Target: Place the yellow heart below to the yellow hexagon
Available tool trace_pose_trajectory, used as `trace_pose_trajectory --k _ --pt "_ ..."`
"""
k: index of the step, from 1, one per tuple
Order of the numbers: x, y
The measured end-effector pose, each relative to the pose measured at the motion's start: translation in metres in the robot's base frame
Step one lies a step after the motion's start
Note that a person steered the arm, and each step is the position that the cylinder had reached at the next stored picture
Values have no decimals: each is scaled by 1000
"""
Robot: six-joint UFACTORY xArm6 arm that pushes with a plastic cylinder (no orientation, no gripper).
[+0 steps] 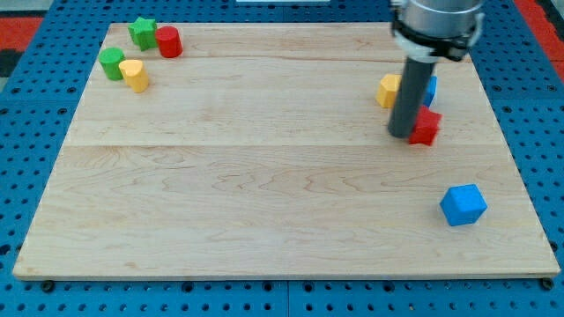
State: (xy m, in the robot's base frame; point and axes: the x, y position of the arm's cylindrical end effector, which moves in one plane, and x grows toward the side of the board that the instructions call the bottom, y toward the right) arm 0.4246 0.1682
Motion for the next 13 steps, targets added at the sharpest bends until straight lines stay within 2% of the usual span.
trace_pose_trajectory --k 1,2,3,4,5,6,7,8,13 --pt "4 12" --pt "-4 -78" --pt "-37 -177" --pt "-85 -206" --pt "-150 -190" --pt "-209 -204" --pt "-232 -230" --pt "-233 -256" --pt "-232 -460"
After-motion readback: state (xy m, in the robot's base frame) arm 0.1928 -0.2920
